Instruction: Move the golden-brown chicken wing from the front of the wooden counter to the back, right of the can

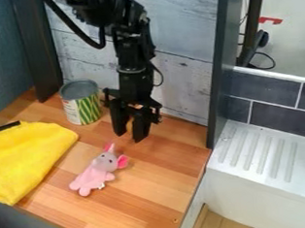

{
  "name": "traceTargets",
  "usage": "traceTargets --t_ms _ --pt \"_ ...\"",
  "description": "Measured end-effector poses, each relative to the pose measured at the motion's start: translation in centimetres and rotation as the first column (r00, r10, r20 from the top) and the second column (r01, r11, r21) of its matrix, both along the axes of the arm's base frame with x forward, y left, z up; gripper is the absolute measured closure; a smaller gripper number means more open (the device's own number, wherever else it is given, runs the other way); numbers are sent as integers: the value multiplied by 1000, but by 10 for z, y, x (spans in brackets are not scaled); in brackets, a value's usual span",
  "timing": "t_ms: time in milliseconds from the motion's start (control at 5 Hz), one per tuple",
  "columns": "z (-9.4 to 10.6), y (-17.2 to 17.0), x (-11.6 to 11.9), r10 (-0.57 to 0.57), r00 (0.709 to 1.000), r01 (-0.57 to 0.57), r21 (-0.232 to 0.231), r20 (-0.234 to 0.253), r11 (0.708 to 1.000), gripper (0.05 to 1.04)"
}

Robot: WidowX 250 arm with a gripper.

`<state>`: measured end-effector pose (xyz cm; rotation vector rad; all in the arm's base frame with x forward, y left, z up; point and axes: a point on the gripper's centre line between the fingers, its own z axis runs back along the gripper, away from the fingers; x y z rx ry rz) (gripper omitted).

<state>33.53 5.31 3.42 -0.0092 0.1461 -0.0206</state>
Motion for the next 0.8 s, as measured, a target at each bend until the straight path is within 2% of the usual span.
traceTargets --t_ms 400,600,800 --pt "-22 18 13 50 999 -50 -31 -22 998 506" --pt "-24 19 17 54 998 -55 -43 -24 998 506" --pt "-23 17 17 57 998 -58 -54 -25 997 436"
